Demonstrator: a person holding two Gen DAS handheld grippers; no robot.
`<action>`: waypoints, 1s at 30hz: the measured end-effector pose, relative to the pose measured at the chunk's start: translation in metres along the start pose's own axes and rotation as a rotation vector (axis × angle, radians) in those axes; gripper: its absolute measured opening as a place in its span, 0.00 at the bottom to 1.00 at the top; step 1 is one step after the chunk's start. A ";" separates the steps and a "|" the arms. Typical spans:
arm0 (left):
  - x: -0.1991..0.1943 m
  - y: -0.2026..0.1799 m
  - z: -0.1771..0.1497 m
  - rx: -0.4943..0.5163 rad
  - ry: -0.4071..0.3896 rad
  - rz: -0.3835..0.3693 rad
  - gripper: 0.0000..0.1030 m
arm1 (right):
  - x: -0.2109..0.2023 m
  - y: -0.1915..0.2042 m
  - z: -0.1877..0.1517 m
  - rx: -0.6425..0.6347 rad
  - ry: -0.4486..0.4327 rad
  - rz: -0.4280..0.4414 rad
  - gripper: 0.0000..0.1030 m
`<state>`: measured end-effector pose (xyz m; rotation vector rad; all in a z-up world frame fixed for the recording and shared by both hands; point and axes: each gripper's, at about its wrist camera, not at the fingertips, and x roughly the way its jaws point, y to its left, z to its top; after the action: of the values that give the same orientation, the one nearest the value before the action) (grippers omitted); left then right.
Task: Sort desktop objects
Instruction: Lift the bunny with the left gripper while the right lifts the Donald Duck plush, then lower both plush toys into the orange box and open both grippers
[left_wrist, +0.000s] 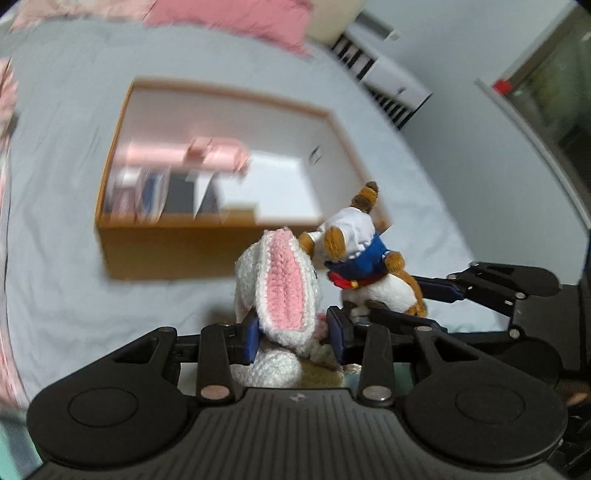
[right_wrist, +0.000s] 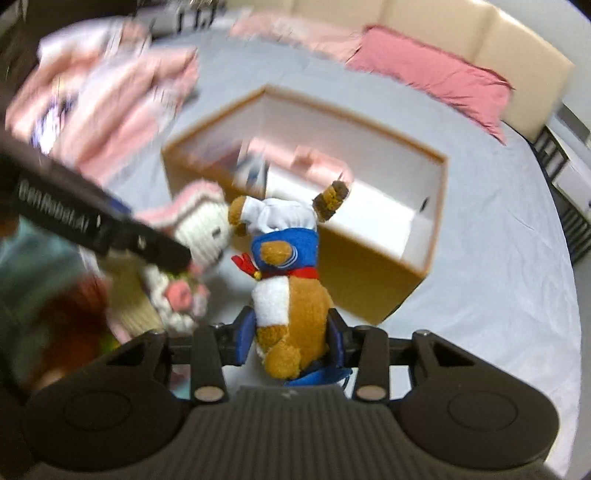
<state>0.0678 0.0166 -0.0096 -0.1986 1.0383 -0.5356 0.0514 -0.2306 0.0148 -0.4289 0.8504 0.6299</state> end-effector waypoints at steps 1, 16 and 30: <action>-0.006 -0.005 0.007 0.018 -0.022 -0.005 0.41 | -0.007 -0.004 0.008 0.037 -0.021 0.009 0.41; 0.071 -0.026 0.162 0.083 -0.039 0.028 0.41 | 0.024 -0.103 0.131 0.400 -0.014 0.011 0.42; 0.204 0.020 0.187 0.041 0.144 0.053 0.35 | 0.126 -0.136 0.155 0.404 0.232 -0.018 0.38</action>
<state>0.3152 -0.0880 -0.0797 -0.0967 1.1687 -0.5284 0.2905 -0.1982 0.0200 -0.1430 1.1643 0.3809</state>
